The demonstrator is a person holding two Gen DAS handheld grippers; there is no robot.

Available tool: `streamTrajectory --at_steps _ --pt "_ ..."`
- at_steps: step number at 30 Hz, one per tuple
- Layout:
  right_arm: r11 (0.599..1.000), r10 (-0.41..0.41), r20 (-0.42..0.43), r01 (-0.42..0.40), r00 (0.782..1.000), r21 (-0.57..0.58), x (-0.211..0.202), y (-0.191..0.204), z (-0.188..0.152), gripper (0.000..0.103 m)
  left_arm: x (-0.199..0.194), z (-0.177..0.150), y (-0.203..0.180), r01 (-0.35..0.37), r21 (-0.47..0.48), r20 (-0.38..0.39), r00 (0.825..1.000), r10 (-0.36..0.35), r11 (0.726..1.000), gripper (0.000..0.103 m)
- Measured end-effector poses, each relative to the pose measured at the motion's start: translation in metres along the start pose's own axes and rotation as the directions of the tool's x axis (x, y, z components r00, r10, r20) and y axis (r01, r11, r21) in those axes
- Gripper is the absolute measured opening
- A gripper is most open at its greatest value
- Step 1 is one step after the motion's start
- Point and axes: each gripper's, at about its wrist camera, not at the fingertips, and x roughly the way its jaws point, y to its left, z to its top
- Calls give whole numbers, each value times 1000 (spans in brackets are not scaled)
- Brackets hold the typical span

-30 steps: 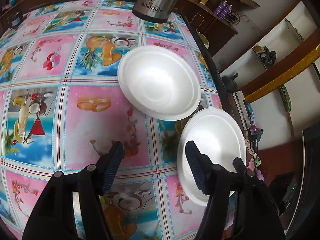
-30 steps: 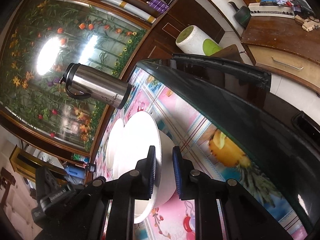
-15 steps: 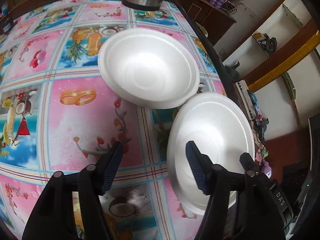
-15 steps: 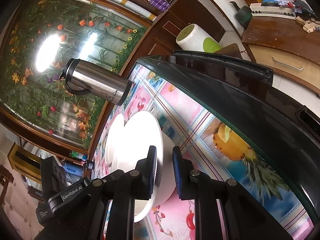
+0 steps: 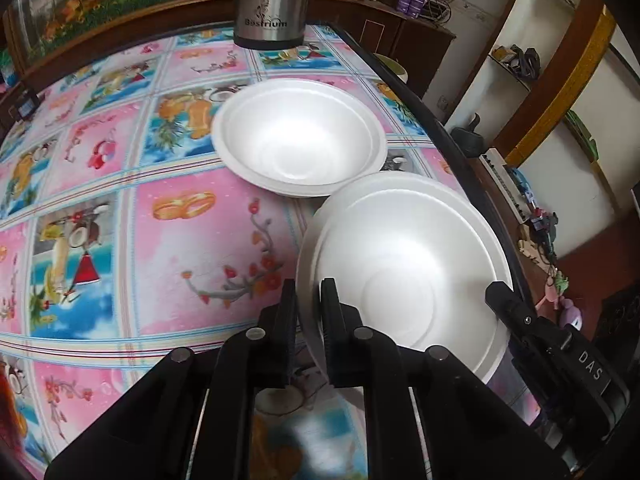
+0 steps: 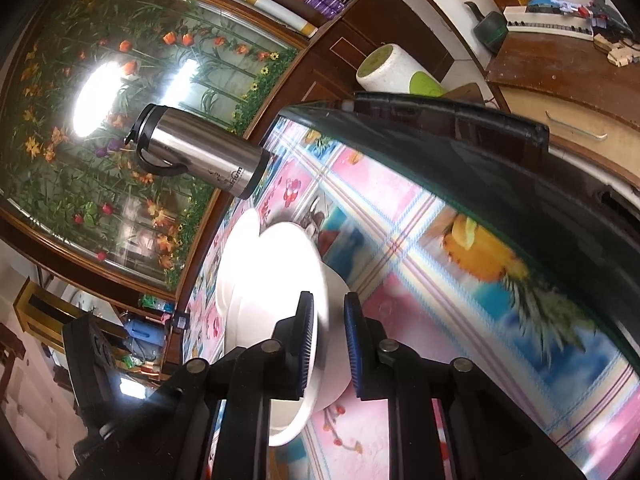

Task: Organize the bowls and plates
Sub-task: 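Lift and carry the white plate toward the red plate stack with the right tool, then lower the white plate onto the stack of red plates and beige bowls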

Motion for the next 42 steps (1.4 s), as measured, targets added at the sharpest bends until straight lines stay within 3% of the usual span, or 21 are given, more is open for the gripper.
streamTrajectory --at_steps 8,25,36,42 --pt "999 -4 -35 2 999 -48 2 18 -28 13 -25 -26 24 -60 14 65 996 59 998 9" --pt "973 6 -216 -55 976 -223 44 98 -131 6 -78 -97 155 -178 -123 136 971 194 976 10" --pt "946 3 -261 -87 965 -312 53 137 -186 6 -102 -132 202 -192 -173 156 963 220 966 10" --pt "952 34 -306 -124 951 -280 53 140 -200 6 -115 -149 213 -193 -167 168 961 220 967 10"
